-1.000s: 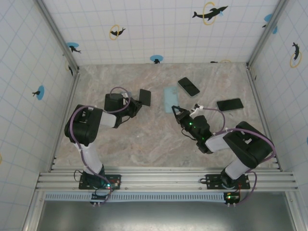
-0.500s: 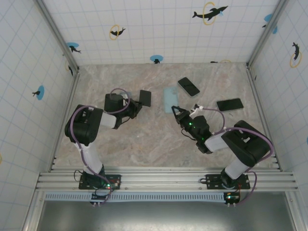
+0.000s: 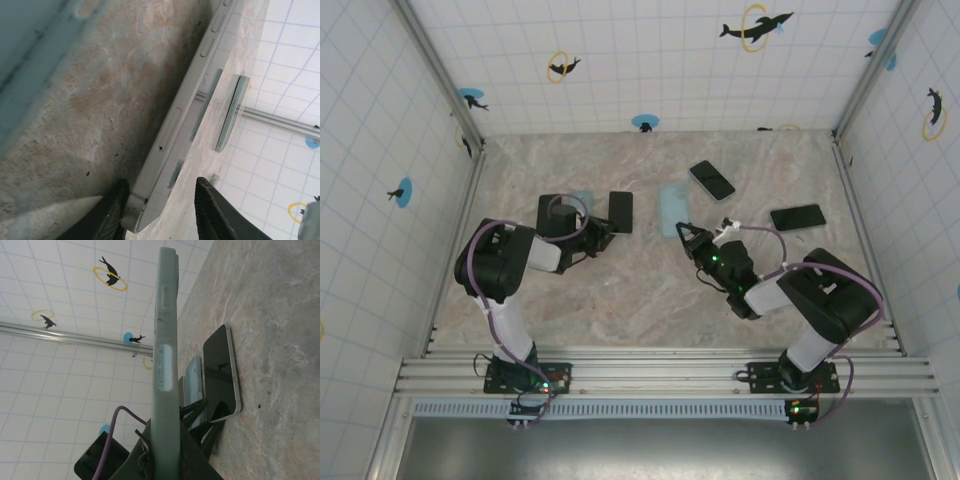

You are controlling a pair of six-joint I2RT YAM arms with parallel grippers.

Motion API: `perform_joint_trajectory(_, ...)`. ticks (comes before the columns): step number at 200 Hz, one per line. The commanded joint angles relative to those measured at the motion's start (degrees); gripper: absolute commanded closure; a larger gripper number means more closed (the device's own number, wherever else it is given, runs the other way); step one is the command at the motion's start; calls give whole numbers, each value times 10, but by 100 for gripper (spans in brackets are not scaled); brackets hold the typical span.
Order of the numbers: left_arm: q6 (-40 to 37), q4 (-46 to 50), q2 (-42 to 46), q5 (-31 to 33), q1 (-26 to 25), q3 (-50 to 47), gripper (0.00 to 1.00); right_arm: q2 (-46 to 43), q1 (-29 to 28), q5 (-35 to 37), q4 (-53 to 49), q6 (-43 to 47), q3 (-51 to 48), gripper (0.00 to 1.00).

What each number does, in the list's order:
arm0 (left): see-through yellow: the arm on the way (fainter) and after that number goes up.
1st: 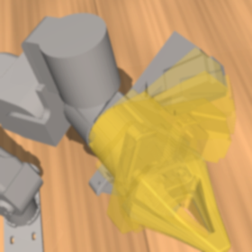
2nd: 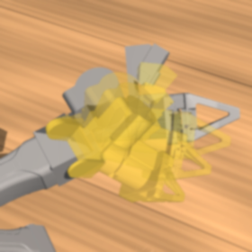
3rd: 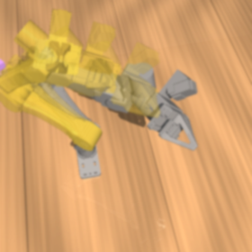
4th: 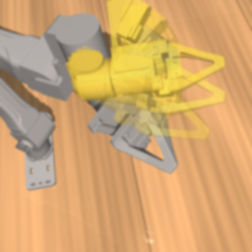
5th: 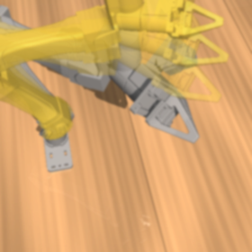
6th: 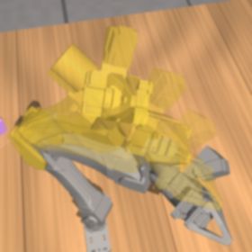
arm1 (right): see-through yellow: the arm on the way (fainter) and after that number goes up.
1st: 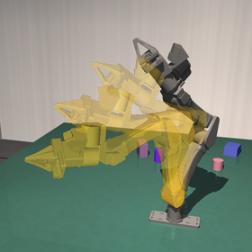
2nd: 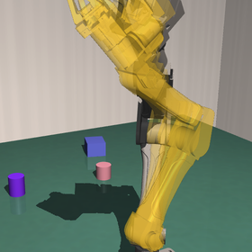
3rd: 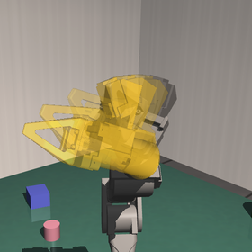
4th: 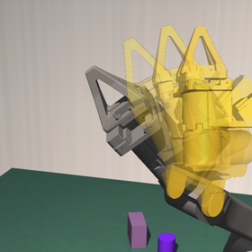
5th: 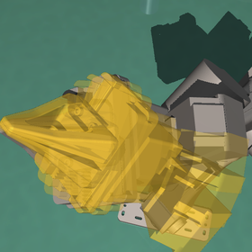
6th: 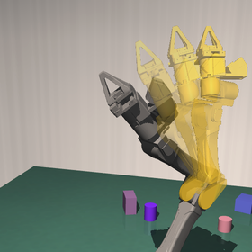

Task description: Take the phone out of the phone case

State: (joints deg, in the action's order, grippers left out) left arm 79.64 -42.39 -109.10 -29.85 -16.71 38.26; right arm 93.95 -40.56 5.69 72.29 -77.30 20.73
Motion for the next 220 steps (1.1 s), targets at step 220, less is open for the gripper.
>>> perform_joint_trajectory(220,-56,150,113,16,7,-26,47,218,-7,10,-221,102,268,90)
